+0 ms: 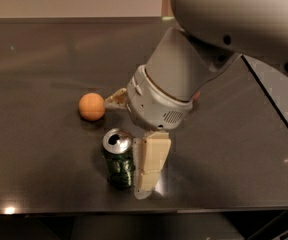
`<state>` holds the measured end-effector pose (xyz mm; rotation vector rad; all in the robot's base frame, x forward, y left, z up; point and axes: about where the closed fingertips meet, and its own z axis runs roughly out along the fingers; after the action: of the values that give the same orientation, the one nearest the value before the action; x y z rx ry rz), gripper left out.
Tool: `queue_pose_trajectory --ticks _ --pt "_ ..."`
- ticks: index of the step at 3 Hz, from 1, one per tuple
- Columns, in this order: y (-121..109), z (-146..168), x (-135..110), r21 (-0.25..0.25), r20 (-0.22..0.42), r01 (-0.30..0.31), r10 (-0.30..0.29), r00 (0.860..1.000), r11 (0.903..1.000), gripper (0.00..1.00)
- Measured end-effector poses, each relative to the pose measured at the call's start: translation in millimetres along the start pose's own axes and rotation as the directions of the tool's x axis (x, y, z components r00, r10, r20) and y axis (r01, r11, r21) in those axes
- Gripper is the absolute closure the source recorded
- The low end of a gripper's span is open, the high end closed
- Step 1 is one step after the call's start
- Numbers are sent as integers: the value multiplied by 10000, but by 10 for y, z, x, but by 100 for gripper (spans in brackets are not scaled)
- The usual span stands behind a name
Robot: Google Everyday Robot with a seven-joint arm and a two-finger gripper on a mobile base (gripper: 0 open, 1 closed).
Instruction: Pick green can
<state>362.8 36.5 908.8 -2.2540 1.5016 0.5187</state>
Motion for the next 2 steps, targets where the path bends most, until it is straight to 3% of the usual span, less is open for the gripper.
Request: queue_pose_trajectory --ticks 1,2 --pt "14 77 -27 -144 -25 87 -88 10000 9999 0" --pt "15 120 -16 -99 -134 13 -15 9999 10000 18"
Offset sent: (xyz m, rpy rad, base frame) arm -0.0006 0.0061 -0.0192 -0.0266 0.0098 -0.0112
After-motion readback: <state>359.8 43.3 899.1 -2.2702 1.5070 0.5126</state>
